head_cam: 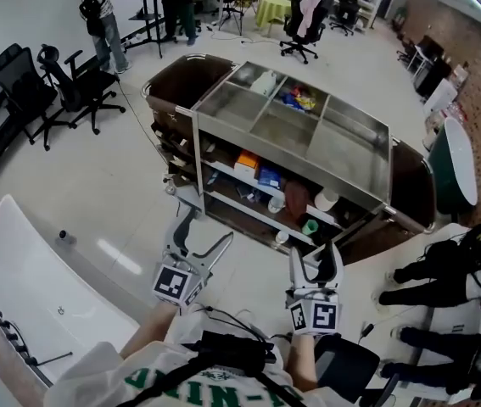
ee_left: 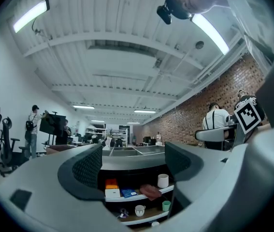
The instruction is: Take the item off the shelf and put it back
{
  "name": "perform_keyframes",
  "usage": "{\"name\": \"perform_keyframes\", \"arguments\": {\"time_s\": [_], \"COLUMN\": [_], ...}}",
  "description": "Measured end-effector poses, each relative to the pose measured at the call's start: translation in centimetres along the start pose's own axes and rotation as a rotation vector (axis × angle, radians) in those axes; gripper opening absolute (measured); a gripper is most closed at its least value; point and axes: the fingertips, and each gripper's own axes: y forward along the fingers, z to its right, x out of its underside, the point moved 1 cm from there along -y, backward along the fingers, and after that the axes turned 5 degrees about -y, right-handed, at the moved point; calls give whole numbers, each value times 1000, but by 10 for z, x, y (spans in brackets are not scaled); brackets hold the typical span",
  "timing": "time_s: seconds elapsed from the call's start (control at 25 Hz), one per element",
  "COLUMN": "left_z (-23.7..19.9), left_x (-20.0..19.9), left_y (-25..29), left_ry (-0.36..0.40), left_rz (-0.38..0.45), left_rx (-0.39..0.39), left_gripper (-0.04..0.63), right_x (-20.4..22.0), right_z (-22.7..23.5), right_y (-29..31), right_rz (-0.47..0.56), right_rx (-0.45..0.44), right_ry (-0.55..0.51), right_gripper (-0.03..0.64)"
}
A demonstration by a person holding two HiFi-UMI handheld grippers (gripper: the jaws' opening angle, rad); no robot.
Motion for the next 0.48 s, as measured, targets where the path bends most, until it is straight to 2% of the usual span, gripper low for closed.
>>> {"name": "perform_keyframes", "arguments": {"time_s": [0.24,0.48], "left_z": [-4,-2], "left_x": [-4,-5], "left_y": [-9,-20], "left_ry": [26,3], "left_rz": [-14,-42], "left_rx": [-10,-45], "left_gripper": [380,380], "right_x": [4,2], "right_z": [-12,-19], "right_y": [1,-1], "right_rz": [-3,-12], "right_rx": [-33,-88], "right_ry": [23,32], "right_gripper": [351,353]}}
